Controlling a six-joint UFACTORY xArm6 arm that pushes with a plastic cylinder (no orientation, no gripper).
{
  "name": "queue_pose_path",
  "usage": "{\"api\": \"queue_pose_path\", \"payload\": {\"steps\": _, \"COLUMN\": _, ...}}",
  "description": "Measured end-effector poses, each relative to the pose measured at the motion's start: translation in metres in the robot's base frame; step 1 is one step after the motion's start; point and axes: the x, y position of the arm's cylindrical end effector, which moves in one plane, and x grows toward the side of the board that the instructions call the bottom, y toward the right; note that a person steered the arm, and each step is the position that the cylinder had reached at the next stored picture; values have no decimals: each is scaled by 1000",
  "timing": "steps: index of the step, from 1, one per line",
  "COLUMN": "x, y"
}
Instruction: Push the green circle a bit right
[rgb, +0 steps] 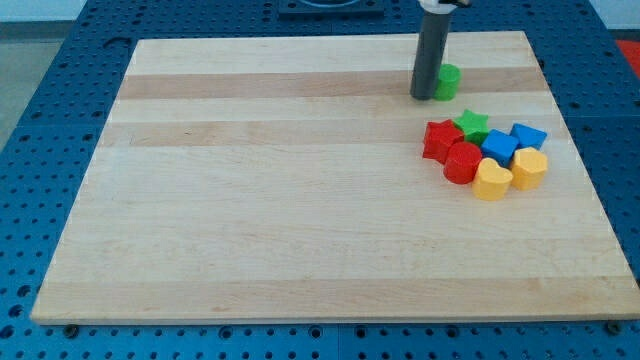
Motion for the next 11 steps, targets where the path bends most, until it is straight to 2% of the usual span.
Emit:
{"api": "queue_pose_path", "payload": {"steps": 2, "x": 0, "y": 35}}
{"api": "queue_pose_path", "payload": {"steps": 4, "x": -6, "y": 5}}
{"api": "queue_pose_path", "payload": {"steps": 5, "x": -20, "y": 7}}
{"api": "queue_pose_path", "payload": {"steps": 8, "x": -27, "y": 54}}
{"api": "queue_pose_path", "payload": {"steps": 10, "x": -21, "y": 62}}
{"api": "queue_pose_path", "payload": {"steps": 11, "x": -47, "y": 62}}
